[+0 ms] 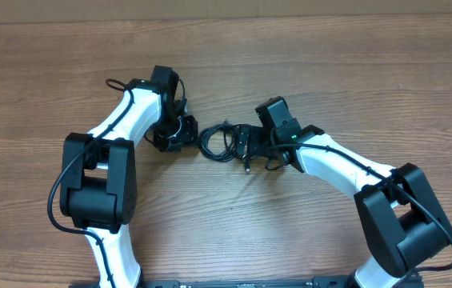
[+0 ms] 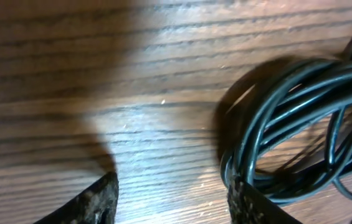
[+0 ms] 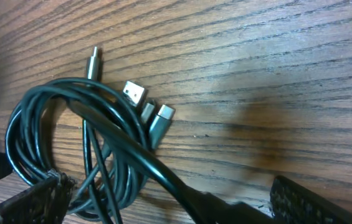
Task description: Untangle cables
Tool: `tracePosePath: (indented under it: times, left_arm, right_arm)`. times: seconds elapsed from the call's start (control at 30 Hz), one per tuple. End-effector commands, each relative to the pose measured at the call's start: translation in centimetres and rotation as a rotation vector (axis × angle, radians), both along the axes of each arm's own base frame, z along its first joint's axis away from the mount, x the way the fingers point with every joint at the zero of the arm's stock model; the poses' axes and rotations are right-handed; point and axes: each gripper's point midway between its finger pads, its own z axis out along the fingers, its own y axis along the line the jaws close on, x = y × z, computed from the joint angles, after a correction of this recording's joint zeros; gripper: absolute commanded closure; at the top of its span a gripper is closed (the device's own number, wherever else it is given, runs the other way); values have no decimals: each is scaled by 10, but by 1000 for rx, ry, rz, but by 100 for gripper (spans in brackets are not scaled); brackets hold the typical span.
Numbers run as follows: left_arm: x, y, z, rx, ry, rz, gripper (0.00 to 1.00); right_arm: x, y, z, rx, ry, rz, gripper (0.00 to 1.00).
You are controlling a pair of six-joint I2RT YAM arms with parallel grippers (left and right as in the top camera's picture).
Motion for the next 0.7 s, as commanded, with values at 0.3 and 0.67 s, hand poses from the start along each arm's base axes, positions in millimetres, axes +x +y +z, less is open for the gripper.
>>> tracePosePath:
  times: [0.3, 0.67]
  left_arm:
    - [5, -19, 7, -88, 2, 17, 43]
    - [29, -21, 1, -21, -122, -1, 54]
  right_arm:
    - [-1, 2, 0, 6, -1, 2, 0]
    - [2, 3, 2, 14, -13, 2, 0]
